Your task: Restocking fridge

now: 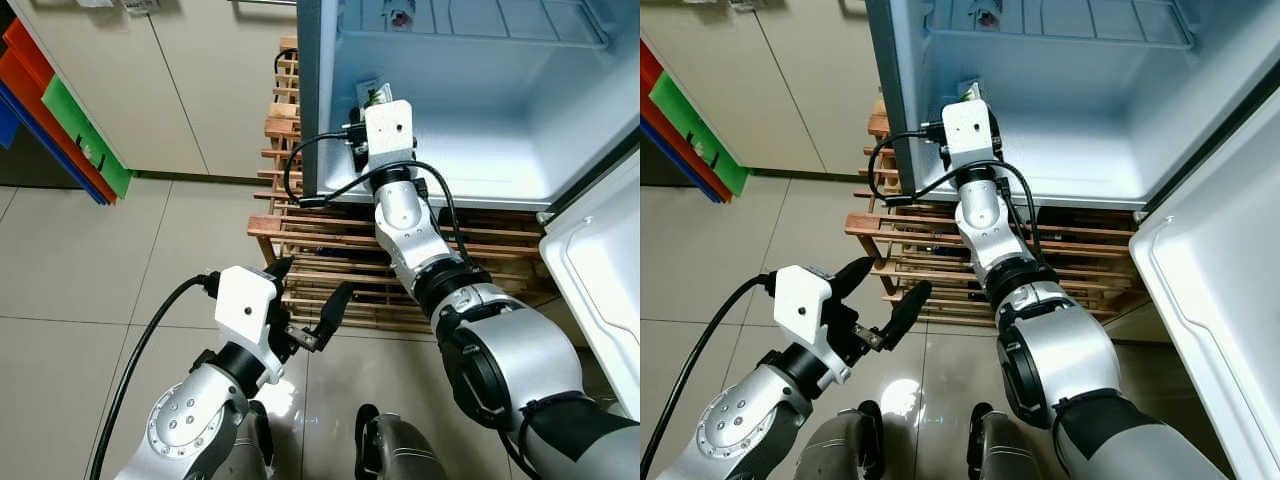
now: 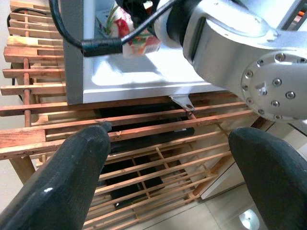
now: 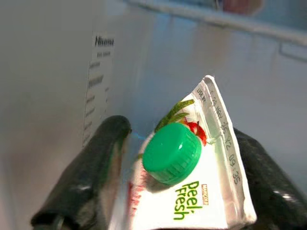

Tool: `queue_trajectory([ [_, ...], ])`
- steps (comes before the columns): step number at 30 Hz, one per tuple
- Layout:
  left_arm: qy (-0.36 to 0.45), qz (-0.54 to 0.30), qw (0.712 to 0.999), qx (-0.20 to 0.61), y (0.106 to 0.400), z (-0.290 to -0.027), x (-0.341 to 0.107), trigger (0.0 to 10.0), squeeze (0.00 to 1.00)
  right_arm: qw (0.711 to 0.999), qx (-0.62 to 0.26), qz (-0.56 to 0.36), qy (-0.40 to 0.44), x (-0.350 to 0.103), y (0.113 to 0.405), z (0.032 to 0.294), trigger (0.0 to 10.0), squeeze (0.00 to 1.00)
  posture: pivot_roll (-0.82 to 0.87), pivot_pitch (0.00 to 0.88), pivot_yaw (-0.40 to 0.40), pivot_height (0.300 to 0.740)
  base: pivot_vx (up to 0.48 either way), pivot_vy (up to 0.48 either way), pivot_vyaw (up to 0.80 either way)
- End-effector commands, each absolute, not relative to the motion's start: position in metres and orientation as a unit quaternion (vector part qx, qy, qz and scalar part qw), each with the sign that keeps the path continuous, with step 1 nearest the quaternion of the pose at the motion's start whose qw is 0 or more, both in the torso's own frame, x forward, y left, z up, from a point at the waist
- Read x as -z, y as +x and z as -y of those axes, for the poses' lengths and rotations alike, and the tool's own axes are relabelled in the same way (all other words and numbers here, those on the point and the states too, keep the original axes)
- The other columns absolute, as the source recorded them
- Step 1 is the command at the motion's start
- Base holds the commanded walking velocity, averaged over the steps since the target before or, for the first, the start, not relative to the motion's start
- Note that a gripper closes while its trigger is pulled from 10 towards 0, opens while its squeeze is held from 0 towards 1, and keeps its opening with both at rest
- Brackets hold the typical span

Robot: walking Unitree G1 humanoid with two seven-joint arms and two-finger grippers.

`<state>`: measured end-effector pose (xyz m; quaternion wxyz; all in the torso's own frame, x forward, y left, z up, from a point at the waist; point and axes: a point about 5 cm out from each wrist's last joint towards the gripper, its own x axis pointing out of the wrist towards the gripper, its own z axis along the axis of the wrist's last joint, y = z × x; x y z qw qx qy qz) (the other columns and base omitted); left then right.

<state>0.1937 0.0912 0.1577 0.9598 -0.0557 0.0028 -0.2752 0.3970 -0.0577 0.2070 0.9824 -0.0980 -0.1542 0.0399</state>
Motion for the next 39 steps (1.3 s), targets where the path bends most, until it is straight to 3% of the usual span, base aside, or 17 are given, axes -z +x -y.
queue_trajectory([
  [1,-0.053,-0.004,0.96,0.276,0.19,-0.089,-0.159,10.0,0.0,0.981,-0.039,0.154,-0.108,-0.209,0.397,0.055,10.0,1.0,0.17,0.294,-0.024,0.74,0.0,0.0,0.0],
  [10,-0.053,-0.004,0.96,0.275,0.19,-0.089,-0.158,10.0,0.0,0.976,-0.034,0.162,-0.14,-0.209,0.396,0.052,10.0,1.0,0.17,0.293,-0.026,0.74,0.0,0.0,0.0],
  [17,-0.053,-0.005,0.96,0.275,0.189,-0.088,-0.158,10.0,0.0,0.996,-0.013,0.085,-0.019,-0.203,0.402,0.061,10.0,1.0,0.17,0.296,-0.028,0.74,0.0,0.0,0.0],
  [27,-0.056,-0.006,0.961,0.271,0.192,-0.087,-0.156,10.0,0.0,0.994,-0.022,0.1,-0.042,-0.21,0.403,0.055,10.0,1.0,0.16,0.289,-0.042,0.74,0.0,0.0,0.0],
  [29,-0.055,-0.003,0.961,0.27,0.197,-0.087,-0.155,10.0,0.0,0.99,-0.029,0.129,-0.039,-0.219,0.402,0.05,10.0,0.0,0.15,0.271,-0.045,0.74,0.0,0.0,0.0],
  [39,-0.044,0.038,0.961,0.27,0.229,-0.083,-0.159,10.0,0.0,0.948,-0.055,0.312,-0.009,-0.267,0.384,0.04,10.0,0.0,0.1,0.144,-0.076,0.74,0.0,0.0,0.0],
])
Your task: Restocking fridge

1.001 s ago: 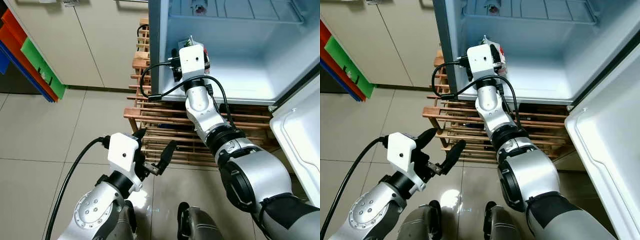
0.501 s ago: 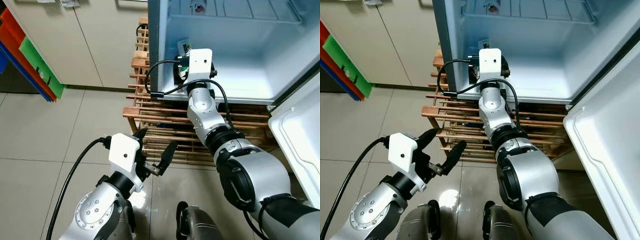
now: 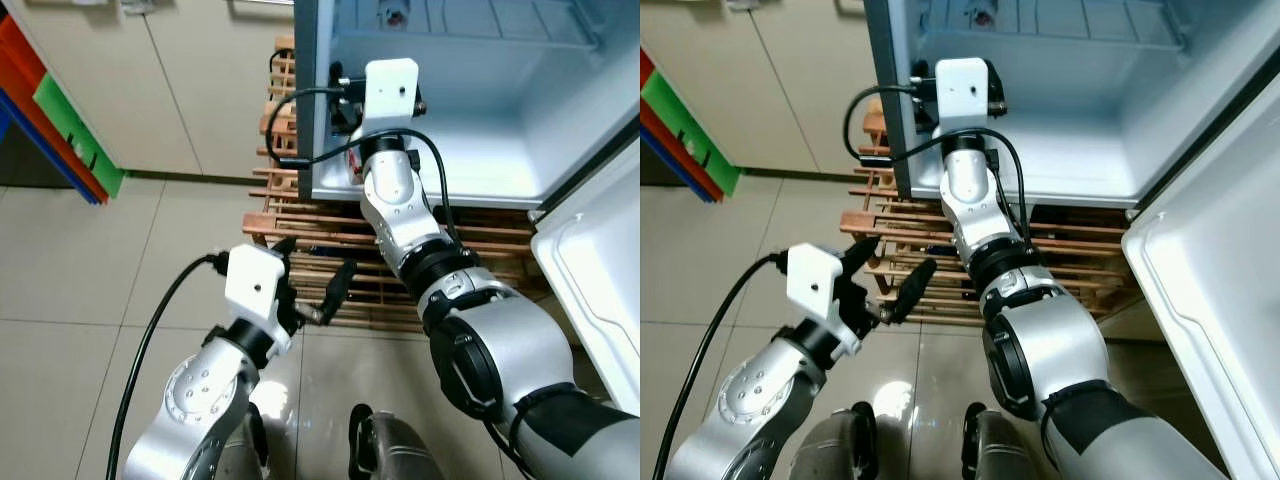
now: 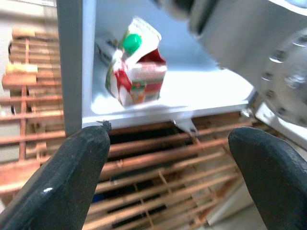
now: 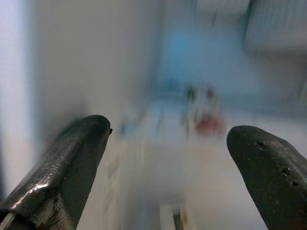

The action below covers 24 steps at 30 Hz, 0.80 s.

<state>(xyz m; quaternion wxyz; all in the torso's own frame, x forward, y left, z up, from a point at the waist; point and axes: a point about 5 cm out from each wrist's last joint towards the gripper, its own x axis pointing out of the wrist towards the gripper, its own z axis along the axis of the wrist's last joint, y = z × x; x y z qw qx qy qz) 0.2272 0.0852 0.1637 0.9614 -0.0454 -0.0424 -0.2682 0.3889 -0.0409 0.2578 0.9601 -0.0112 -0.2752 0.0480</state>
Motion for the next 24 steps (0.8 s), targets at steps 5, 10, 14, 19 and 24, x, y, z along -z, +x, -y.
queue_trajectory([
  [5,-0.045,0.041,0.963,0.262,0.247,-0.083,-0.155,10.0,0.0,0.936,-0.051,0.349,0.003,-0.258,0.365,0.059,10.0,0.0,0.05,0.075,-0.084,0.74,0.0,0.0,0.0],
  [10,-0.051,0.047,0.965,0.254,0.263,-0.084,-0.154,10.0,0.0,0.947,-0.052,0.318,-0.016,-0.226,0.342,0.088,10.0,0.0,-0.01,0.023,-0.066,0.74,0.0,0.0,0.0],
  [14,-0.054,0.057,0.969,0.232,0.279,-0.087,-0.153,10.0,0.0,0.968,-0.046,0.244,-0.028,-0.186,0.323,0.118,10.0,0.0,-0.07,0.0,-0.039,0.74,0.0,0.0,0.0],
  [19,-0.063,0.067,0.976,0.198,0.295,-0.093,-0.157,10.0,0.0,0.985,-0.025,0.173,-0.013,-0.161,0.309,0.141,10.0,0.0,-0.09,0.0,-0.026,0.74,0.0,0.0,0.0],
  [24,-0.066,0.071,0.98,0.174,0.301,-0.103,-0.158,10.0,0.0,0.988,-0.017,0.148,-0.033,-0.156,0.303,0.152,10.0,0.0,-0.09,0.0,-0.026,0.74,0.0,0.0,0.0],
])
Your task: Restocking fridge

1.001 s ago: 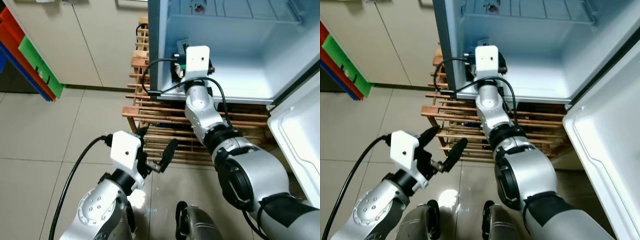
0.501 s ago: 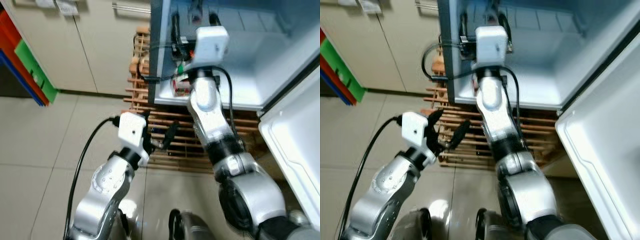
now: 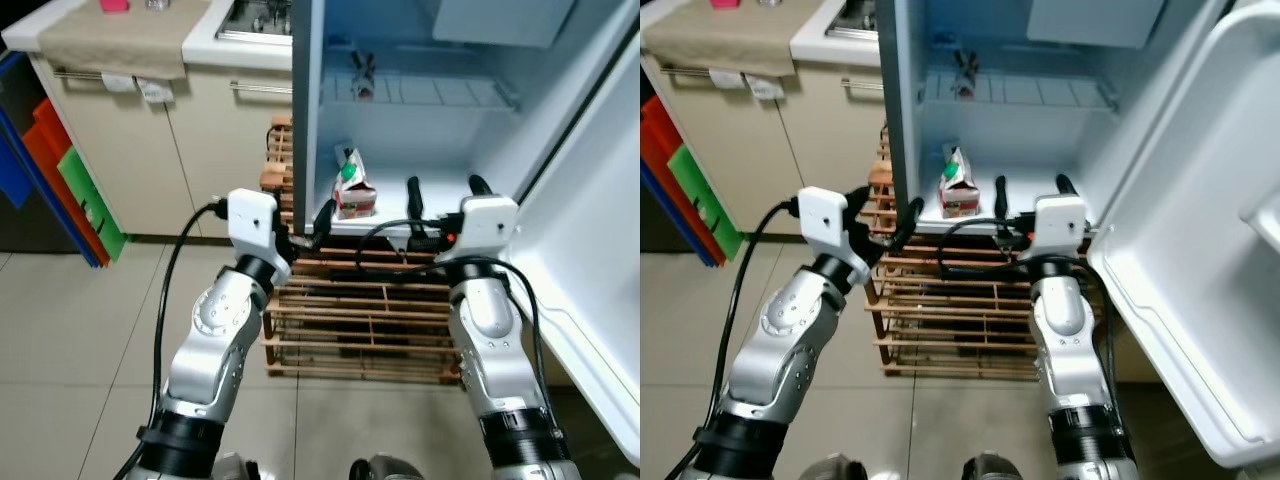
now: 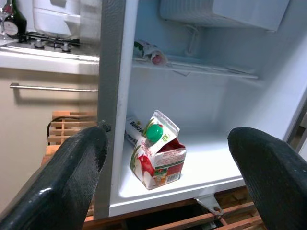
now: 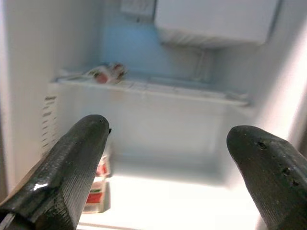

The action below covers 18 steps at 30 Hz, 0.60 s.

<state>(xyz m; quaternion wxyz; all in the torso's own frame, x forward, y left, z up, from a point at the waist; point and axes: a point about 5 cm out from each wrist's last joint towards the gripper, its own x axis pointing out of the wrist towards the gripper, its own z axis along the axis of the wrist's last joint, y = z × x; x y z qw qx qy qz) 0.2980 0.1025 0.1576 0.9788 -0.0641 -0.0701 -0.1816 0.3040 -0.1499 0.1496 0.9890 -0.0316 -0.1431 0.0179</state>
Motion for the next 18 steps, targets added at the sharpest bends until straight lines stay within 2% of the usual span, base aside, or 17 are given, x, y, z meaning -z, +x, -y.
queue_trajectory([
  [1,-0.067,0.071,0.981,0.17,0.302,-0.105,-0.158,10.0,0.0,0.99,-0.014,0.139,-0.035,-0.154,0.302,0.155,10.0,0.0,-0.09,0.0,-0.027,0.74,0.0,0.0,0.0],
  [3,-0.071,0.071,0.981,0.166,0.305,-0.105,-0.156,10.0,0.0,0.992,-0.01,0.123,-0.034,-0.15,0.301,0.159,10.0,0.0,-0.09,0.0,-0.028,0.74,0.0,0.0,0.0],
  [12,-0.067,0.073,0.98,0.17,0.312,-0.104,-0.156,10.0,0.0,0.995,-0.005,0.095,-0.03,-0.142,0.303,0.158,10.0,0.0,-0.09,0.0,-0.012,0.74,0.0,0.0,0.56],
  [18,-0.059,0.073,0.98,0.178,0.314,-0.103,-0.155,10.0,0.0,0.996,0.007,0.081,-0.024,-0.138,0.303,0.16,10.0,0.0,-0.09,0.0,-0.007,0.711,0.0,0.0,0.47],
])
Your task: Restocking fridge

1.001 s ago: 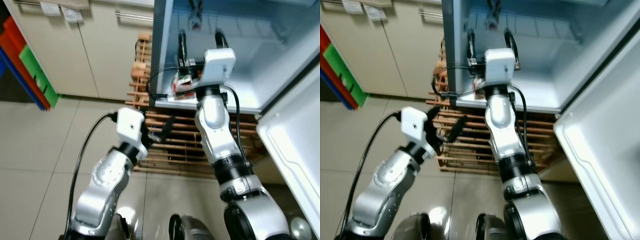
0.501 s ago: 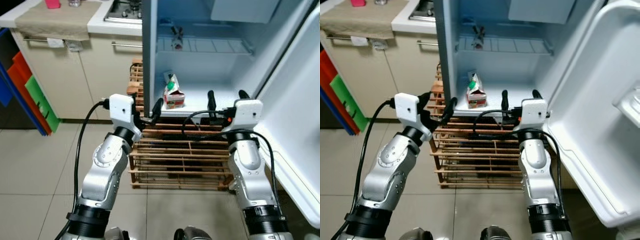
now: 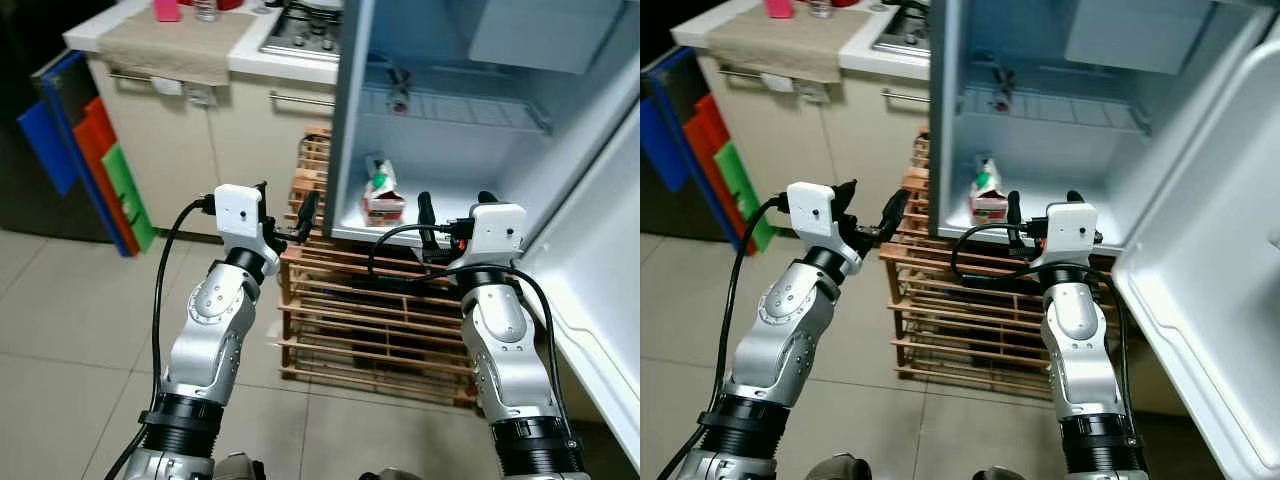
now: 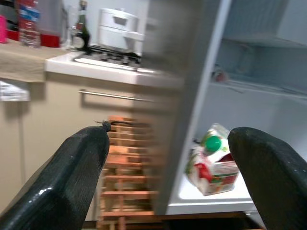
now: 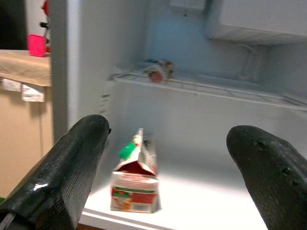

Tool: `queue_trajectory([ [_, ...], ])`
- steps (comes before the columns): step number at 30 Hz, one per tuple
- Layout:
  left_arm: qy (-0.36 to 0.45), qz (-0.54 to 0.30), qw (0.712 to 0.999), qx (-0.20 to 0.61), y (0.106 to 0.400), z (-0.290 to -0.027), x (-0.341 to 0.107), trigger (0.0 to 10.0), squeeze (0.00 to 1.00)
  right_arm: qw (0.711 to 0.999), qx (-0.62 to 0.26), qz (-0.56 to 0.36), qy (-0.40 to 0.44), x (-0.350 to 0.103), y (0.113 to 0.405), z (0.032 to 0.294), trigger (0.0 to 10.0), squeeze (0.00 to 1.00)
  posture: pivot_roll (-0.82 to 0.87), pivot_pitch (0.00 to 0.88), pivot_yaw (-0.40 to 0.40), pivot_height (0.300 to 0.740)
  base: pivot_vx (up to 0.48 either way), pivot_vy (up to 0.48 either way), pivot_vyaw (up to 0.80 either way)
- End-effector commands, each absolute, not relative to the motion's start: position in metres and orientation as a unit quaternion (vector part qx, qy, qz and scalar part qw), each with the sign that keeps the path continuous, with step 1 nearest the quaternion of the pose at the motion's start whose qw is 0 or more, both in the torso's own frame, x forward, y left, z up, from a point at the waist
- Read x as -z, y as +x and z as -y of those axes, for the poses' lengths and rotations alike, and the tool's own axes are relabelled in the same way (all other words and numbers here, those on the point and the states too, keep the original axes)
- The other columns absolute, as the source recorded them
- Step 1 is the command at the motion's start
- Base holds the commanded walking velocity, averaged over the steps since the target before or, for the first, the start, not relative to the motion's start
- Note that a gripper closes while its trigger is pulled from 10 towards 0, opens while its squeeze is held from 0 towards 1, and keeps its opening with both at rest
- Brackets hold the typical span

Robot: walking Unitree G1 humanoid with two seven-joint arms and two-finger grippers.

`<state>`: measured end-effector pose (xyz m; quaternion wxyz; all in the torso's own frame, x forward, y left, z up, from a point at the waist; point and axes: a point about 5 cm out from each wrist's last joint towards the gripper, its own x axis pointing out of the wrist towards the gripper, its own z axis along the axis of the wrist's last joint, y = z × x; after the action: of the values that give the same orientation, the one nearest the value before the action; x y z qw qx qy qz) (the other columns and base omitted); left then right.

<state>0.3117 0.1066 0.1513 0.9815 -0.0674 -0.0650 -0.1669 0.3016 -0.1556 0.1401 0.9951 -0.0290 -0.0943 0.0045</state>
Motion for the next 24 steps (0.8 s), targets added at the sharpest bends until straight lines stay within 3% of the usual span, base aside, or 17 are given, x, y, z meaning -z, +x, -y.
queue_trajectory([
  [1,-0.058,0.073,0.979,0.179,0.314,-0.102,-0.155,10.0,0.0,0.997,0.007,0.08,-0.024,-0.137,0.303,0.16,10.0,0.0,-0.09,0.0,-0.007,0.707,0.0,0.0,0.41],
  [15,-0.055,0.043,0.964,0.255,0.313,-0.091,-0.147,10.0,0.0,0.996,0.033,0.075,-0.035,-0.131,0.299,0.169,10.0,0.0,-0.09,0.0,-0.002,0.636,0.0,0.0,0.09],
  [24,-0.039,0.044,0.96,0.275,0.312,-0.088,-0.146,10.0,0.0,0.995,0.04,0.083,-0.047,-0.133,0.298,0.17,10.0,0.0,-0.1,0.0,0.001,0.636,0.0,0.0,0.0],
])
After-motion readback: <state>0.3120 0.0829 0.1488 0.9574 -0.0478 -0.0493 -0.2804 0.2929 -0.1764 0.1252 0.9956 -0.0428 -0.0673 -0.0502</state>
